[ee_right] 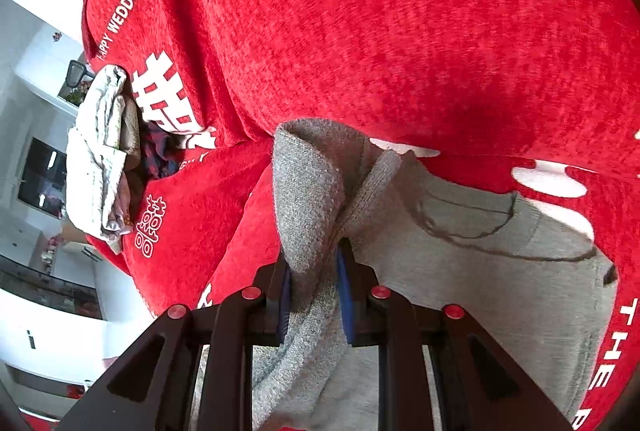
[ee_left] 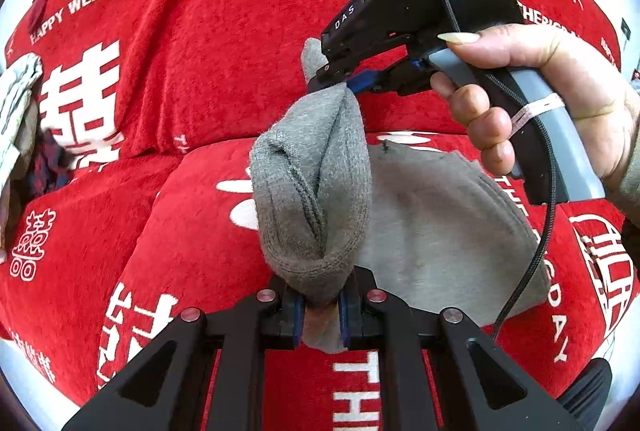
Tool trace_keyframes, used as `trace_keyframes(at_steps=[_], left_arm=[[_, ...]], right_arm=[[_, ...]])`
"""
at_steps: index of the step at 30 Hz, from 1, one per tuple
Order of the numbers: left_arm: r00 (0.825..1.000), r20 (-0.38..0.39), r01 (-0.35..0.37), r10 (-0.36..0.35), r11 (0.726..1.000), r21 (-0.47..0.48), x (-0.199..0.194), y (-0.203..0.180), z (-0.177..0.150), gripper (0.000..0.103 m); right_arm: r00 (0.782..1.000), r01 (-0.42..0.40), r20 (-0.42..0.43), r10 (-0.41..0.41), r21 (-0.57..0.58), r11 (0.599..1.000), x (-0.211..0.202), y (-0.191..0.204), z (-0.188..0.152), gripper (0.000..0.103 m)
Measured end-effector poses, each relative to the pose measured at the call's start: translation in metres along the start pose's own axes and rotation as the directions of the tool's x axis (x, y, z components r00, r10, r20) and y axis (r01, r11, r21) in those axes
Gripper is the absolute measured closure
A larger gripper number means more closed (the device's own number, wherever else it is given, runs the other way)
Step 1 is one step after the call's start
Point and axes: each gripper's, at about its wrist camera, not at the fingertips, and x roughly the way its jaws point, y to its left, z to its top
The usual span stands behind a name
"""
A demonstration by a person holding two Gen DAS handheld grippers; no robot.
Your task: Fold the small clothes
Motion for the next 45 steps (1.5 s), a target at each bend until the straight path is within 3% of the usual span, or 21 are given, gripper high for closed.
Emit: trace_keyframes(at_steps=[10,26,40,45], left_arm=[[0.999,-0.009,0.032,-0.031,0.997,0.064,0.001,-0.043,0.006,0.089],[0.997,-0.051,0.062,-0.052,0.975,0.215,0.015,-0.124,0.0,0.089],[0.995,-0.097,0.059,-0.027,0.937,0.344,0.041,-0.198,-0.015,0.089],[0.989,-0.149,0.056,0.0,0.927,0.37,0.063,-0.213,-0.029,0.089]], right_arm=[[1.0,0.0,0.02,0.0,-0.015,1.0,-0.03,-0.038,-0.01,0.081],[0.994,-0.072,0.073,0.079,-0.098,0.993,-0.075,-0.096,-0.032,0.081],[0.98,-0.152,0.132,0.151,-0.004,0.988,-0.087,-0.18,-0.061,0.081],[0.979,-0.163,0.129,0.155,0.051,0.985,-0.076,-0.212,-0.075,0.081]])
